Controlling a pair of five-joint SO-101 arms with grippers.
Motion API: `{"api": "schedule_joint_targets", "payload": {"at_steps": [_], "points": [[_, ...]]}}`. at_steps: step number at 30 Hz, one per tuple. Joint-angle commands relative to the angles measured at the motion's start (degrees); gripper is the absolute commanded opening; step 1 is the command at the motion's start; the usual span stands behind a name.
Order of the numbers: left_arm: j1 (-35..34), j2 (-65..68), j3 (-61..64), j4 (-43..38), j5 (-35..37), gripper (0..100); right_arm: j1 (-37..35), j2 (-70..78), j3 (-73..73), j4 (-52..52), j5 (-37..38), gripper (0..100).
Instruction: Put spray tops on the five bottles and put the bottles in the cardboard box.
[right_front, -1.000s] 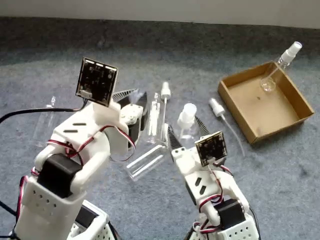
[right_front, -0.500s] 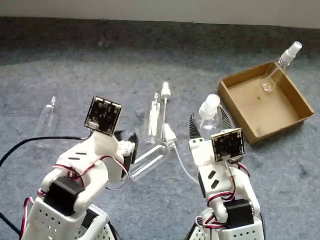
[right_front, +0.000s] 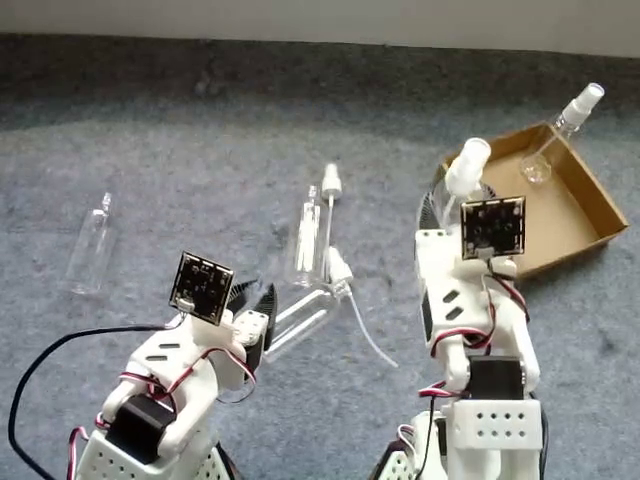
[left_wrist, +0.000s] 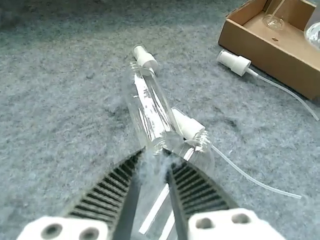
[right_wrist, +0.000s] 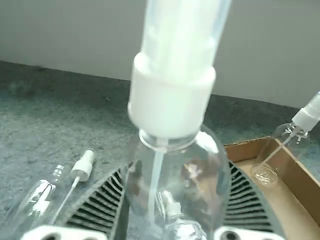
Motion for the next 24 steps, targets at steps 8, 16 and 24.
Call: {"api": "schedule_joint_targets", "payload": {"at_steps": [8, 16, 24], "points": [[-0.22, 1.10, 2.15, -1.49, -0.79, 1, 7.60, 16.57, -4.88, -18.24, 0.26, 18.1], [-0.22, 1.10, 2.51, -1.58, -0.79, 1, 9.63, 31.52, -5.14, -34.24, 0.26, 18.1], [-0.22, 1.10, 2.68, -1.58, -0.79, 1, 13.14, 47.78, -18.68, -36.35, -6.68, 18.1]]}}
